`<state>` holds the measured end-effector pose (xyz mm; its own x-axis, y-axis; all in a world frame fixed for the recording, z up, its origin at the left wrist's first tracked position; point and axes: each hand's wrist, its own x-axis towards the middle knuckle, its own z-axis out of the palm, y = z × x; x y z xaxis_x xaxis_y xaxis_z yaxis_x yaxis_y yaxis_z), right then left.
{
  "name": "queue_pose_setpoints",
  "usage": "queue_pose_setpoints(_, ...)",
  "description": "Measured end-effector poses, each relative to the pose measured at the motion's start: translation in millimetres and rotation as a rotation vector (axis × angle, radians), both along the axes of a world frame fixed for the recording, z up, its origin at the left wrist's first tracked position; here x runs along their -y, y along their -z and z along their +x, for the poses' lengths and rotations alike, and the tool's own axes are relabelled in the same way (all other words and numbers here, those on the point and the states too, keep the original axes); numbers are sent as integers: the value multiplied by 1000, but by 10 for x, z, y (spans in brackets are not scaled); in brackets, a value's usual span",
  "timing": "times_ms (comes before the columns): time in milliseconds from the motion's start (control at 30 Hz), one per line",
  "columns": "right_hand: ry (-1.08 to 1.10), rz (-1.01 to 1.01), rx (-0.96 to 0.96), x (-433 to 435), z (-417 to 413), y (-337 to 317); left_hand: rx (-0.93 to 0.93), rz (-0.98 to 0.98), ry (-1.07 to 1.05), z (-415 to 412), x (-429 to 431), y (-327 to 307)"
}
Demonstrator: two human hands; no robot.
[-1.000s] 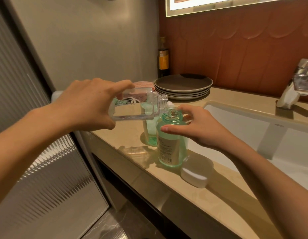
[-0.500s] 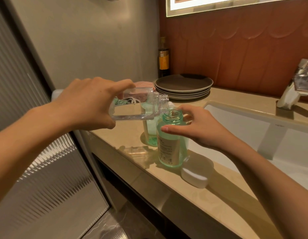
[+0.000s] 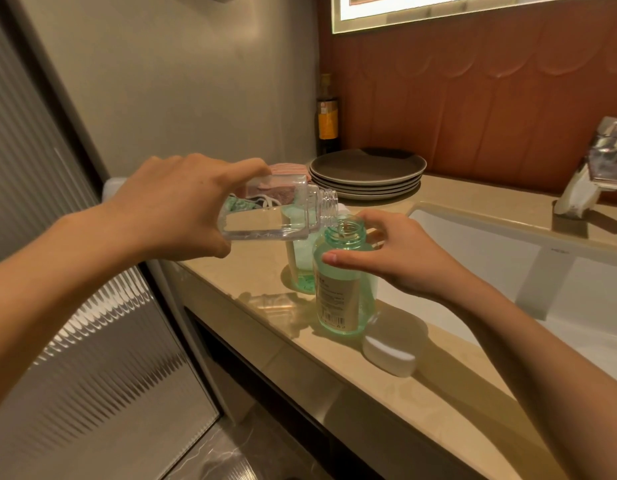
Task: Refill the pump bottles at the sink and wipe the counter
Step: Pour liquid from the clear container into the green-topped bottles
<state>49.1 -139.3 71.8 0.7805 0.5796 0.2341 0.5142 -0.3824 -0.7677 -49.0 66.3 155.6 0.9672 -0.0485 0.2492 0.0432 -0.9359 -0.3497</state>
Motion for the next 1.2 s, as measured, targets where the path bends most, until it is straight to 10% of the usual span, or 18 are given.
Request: queue_pose_setpoints(1200, 13, -9, -4, -6, -2, -6, 49, 19, 34, 11, -40, 17)
